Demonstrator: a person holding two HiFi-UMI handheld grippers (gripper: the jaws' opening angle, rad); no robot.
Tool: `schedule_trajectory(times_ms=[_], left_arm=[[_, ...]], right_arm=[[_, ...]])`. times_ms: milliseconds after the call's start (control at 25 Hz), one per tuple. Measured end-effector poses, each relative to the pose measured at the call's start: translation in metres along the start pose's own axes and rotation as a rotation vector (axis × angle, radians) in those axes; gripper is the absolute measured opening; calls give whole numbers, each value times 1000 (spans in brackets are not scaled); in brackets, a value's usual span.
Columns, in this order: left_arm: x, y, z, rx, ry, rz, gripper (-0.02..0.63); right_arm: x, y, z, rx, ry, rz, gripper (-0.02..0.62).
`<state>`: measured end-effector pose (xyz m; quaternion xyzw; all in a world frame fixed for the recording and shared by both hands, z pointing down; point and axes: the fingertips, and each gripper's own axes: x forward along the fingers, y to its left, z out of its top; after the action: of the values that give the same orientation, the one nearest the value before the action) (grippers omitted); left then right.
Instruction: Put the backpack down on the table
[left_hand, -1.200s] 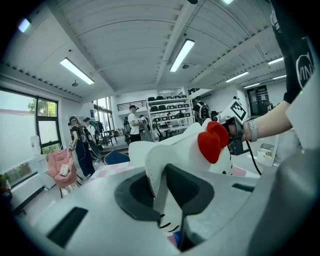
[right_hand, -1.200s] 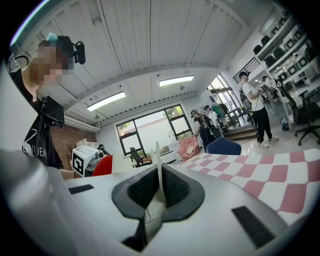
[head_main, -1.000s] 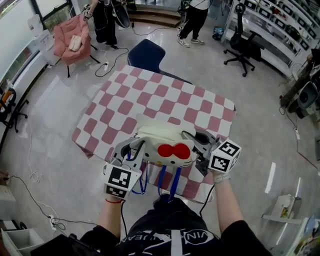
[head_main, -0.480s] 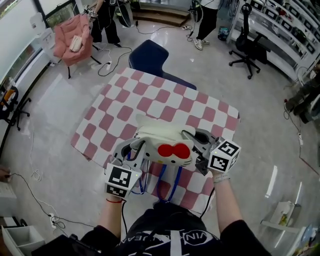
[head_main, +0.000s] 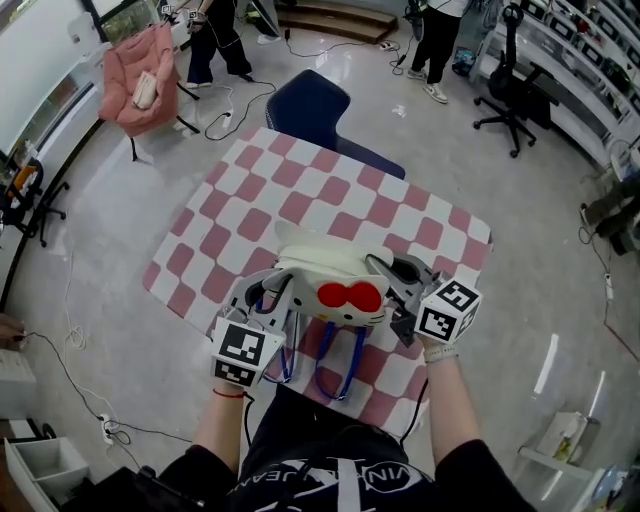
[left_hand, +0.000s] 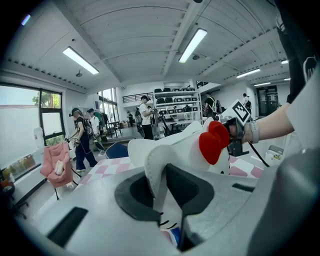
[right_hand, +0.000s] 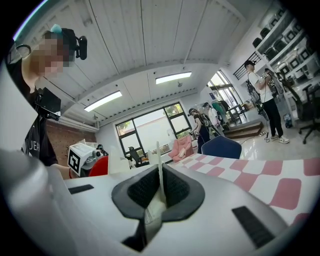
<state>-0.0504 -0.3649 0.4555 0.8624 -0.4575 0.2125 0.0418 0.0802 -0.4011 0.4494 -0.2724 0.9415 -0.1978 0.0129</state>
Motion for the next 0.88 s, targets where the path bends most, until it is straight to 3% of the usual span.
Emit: schedule_trajectory(times_ms=[520, 880], left_arm=[[49, 32, 10, 29, -19, -112, 58], [71, 64, 13, 29, -34, -139, 58]], right_arm=[[22, -42, 12, -2, -19, -118, 11], [50, -60, 22, -29, -28, -166, 11]])
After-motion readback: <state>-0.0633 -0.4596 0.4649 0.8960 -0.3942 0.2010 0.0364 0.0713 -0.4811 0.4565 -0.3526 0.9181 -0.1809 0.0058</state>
